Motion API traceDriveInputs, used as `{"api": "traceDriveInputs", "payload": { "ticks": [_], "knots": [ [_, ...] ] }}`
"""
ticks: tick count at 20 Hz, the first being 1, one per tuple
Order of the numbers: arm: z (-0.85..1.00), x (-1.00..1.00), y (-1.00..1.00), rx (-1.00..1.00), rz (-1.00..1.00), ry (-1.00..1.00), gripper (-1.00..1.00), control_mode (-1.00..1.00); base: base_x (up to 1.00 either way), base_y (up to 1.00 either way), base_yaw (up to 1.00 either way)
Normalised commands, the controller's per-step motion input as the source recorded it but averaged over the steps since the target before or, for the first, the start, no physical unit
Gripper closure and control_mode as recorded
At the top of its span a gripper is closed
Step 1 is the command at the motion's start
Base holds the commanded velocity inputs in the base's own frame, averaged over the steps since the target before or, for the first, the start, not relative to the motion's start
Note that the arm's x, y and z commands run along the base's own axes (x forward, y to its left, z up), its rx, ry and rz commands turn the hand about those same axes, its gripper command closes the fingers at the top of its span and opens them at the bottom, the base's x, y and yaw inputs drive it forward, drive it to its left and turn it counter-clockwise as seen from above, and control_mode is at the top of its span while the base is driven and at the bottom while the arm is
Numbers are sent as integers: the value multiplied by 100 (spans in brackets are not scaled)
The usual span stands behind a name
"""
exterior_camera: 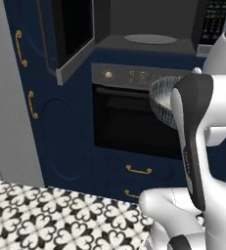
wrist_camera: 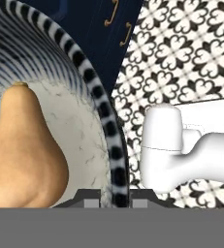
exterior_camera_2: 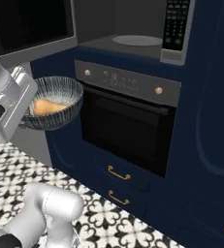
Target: Pick the squash from the sink and place it in the bowl. Then pick the bowl and place it in the microwave. Then close the microwave door and press the start button.
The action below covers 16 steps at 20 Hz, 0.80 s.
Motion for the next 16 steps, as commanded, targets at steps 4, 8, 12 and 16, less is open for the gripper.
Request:
{"api": "traceDriveInputs", "payload": {
  "ticks": [4, 8, 12, 16],
  "knots": [
    [0, 0, 0, 0, 0, 0, 100, 100, 92, 0, 19],
    [0, 0, 0, 0, 0, 0, 100, 100, 68, 0, 24],
    [0, 0, 0, 0, 0, 0, 100, 100, 54, -4, 14],
    [0, 0, 0, 0, 0, 0, 100, 100, 75, 0, 13]
  ]
}}
